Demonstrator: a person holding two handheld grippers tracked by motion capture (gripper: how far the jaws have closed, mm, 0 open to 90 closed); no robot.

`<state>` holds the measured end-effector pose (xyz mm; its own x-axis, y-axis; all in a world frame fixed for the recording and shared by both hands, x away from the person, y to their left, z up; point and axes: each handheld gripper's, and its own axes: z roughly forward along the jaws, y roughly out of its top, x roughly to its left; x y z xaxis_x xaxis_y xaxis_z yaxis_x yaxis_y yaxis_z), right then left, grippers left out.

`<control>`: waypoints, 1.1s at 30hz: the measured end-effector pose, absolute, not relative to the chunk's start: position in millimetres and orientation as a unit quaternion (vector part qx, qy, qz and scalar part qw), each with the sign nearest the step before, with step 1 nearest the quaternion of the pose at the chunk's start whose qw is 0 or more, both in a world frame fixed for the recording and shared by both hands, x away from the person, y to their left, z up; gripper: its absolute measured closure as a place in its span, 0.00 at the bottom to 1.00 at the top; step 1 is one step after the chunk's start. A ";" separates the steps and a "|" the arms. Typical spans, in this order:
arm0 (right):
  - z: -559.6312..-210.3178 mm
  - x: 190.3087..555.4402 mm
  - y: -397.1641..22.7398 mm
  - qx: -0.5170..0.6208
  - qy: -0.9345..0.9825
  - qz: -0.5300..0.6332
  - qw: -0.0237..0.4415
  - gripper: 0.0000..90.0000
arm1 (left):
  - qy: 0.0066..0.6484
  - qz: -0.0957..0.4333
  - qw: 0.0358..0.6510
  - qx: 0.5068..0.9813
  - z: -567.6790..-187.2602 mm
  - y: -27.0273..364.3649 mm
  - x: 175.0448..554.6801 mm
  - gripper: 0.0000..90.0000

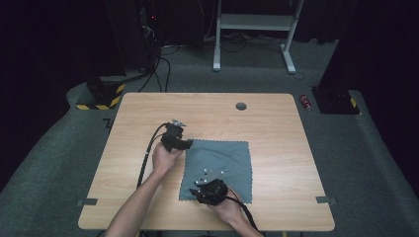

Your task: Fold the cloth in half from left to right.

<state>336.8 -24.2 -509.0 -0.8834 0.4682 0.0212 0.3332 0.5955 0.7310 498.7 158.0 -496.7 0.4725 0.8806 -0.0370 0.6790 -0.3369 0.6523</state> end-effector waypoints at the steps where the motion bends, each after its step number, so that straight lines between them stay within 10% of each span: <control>1: -509.5 335.1 -19.8 0.221 0.890 0.389 0.086 0.73 | 0.491 0.162 0.310 0.798 -498.4 157.3 499.6 0.52; 18: -518.3 315.1 17.8 0.170 0.912 0.361 0.098 0.82 | 0.486 0.172 0.295 0.805 -509.4 156.6 503.8 0.62; 33: -516.5 313.1 18.2 0.165 0.914 0.354 0.111 0.99 | 0.471 0.151 0.311 0.812 -509.0 156.9 505.7 1.00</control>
<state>313.1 18.2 -516.5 -0.9208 0.3806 -0.0850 0.2237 0.6941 0.6843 505.7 156.9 -509.0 0.5111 0.8582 -0.0478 0.6710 -0.3636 0.6462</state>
